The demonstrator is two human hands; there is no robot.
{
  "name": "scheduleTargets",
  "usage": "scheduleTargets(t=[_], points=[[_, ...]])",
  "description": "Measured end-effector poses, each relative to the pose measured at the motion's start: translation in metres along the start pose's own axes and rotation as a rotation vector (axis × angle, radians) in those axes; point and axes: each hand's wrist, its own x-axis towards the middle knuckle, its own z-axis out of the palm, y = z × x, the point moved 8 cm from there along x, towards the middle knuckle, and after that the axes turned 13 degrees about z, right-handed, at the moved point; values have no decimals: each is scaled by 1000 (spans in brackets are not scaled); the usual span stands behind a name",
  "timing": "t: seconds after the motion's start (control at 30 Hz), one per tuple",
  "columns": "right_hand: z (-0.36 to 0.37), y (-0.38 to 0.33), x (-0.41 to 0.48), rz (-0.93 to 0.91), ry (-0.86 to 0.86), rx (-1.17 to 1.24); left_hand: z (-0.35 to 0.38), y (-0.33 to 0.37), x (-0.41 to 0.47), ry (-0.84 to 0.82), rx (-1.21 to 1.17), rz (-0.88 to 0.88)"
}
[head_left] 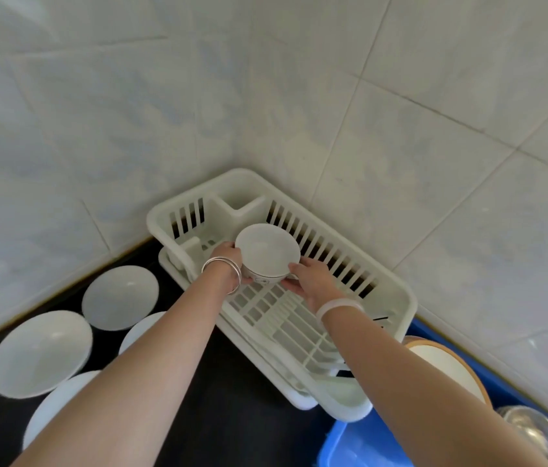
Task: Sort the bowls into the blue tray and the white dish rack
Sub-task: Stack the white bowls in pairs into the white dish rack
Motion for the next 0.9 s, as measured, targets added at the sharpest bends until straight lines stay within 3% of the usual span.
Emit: scheduleTargets(t=[0.53, 0.77, 0.9], points=[[9, -8, 12, -56, -2, 15, 1, -1, 28, -21, 53, 88], [-2, -8, -3, -82, 161, -133, -7, 18, 22, -45, 555, 256], [-1, -9, -24, -116, 139, -239, -7, 31, 1, -81, 726, 303]])
